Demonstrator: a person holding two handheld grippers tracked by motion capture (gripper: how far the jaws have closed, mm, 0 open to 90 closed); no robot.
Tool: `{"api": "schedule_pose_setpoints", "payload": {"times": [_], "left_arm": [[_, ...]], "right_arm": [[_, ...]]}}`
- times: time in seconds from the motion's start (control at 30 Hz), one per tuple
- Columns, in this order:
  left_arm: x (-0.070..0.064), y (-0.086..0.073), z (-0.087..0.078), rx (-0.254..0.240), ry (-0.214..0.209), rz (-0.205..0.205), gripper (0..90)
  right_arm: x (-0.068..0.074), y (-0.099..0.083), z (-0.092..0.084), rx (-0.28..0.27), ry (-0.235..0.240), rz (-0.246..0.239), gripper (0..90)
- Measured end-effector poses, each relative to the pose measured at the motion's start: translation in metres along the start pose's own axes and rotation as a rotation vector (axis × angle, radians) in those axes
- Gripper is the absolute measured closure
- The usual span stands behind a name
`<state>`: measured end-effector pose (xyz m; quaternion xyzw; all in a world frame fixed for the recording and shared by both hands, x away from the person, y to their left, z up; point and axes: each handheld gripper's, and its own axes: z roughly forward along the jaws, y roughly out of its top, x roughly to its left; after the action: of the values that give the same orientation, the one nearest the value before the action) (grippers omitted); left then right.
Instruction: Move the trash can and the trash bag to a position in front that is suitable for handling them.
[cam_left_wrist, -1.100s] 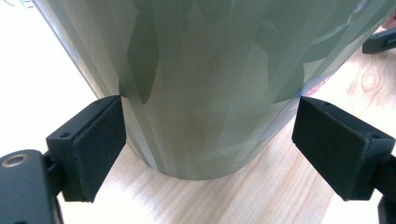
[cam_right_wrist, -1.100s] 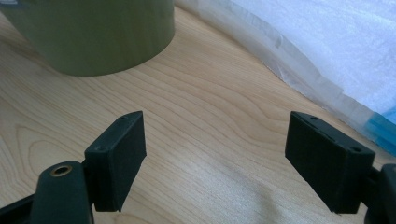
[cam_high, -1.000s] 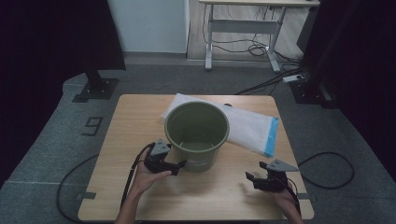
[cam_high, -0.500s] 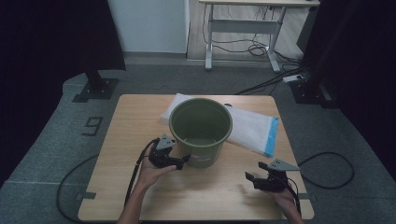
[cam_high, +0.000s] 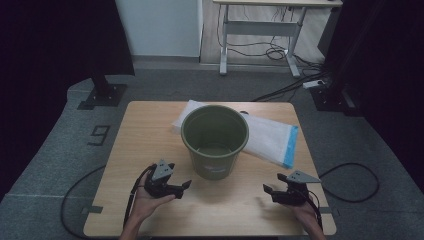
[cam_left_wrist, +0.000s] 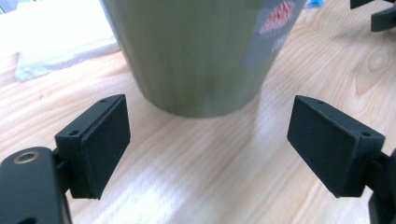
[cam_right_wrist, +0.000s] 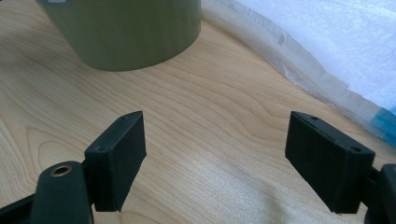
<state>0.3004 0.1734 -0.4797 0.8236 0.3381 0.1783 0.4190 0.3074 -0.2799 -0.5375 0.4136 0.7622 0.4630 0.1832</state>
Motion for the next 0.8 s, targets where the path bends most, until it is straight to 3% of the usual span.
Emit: {"api": "schedule_pose_setpoints", "payload": {"times": [0.27,0.33,0.43,0.8], "left_arm": [[0.003,-0.023,-0.012,0.0,0.015,-0.038,13.3],[0.008,-0.031,-0.012,0.031,0.04,-0.042,12.9],[0.013,-0.037,-0.015,0.026,0.042,-0.069,13.2],[0.015,-0.04,-0.016,0.026,0.054,-0.075,13.6]], "right_arm": [[0.001,-0.001,0.002,0.013,-0.004,-0.006,19.8],[0.001,-0.002,0.004,0.021,-0.006,-0.013,19.8],[0.001,-0.002,0.005,0.028,-0.015,-0.021,19.6],[-0.002,-0.001,0.007,0.032,-0.038,-0.017,18.1]]}}
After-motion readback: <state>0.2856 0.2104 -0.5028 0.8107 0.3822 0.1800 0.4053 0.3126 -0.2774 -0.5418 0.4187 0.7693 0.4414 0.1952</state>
